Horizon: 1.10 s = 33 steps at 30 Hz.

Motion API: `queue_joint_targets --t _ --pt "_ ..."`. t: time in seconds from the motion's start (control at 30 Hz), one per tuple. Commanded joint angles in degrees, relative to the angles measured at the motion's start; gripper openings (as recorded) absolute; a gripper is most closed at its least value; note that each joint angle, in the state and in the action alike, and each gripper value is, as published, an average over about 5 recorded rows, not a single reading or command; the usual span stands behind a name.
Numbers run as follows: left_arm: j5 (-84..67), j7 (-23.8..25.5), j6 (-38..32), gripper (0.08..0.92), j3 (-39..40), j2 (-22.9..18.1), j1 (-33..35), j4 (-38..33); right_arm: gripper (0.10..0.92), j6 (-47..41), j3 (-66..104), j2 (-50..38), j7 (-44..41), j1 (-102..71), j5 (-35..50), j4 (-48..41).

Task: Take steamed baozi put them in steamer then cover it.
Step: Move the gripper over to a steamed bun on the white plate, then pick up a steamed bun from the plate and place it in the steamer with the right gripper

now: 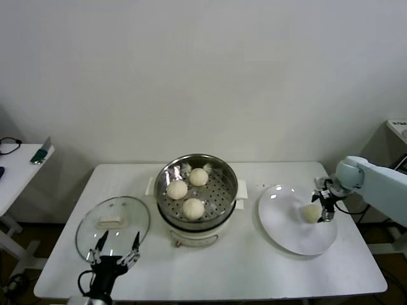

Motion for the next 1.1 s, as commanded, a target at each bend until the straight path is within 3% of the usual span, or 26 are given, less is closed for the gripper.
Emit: queue_joint_targets --t 0.03,0.43,0.67,0.83,1.1 --pt "-0.03 -0.01 0.03 0.823 -0.01 -0.02 0.06 -0.08 0.746 0.02 2.22 1.41 -0.64 -1.94 -0.67 -2.15" --pt "-0.07 -0.01 0.22 0.823 -0.02 -0.01 -0.13 -0.61 0.672 -0.66 -9.65 0.08 -3.49 13.04 8.97 3.17" --pt "-0.18 -0.02 0.41 0.823 0.2 0.29 -0.23 -0.97 0.67 0.27 -32.03 4.31 -5.4 42.34 24.22 12.7" --pt "-0.07 -0.01 0.61 0.823 0.62 0.7 -0.26 -1.41 0.67 -1.86 -38.24 9.64 -5.67 57.73 35.17 21.81" --pt "-0.03 -0.08 0.5 0.823 0.79 1.56 -0.29 -1.87 0.67 -9.85 -34.78 16.6 2.07 60.47 48.24 35.13"
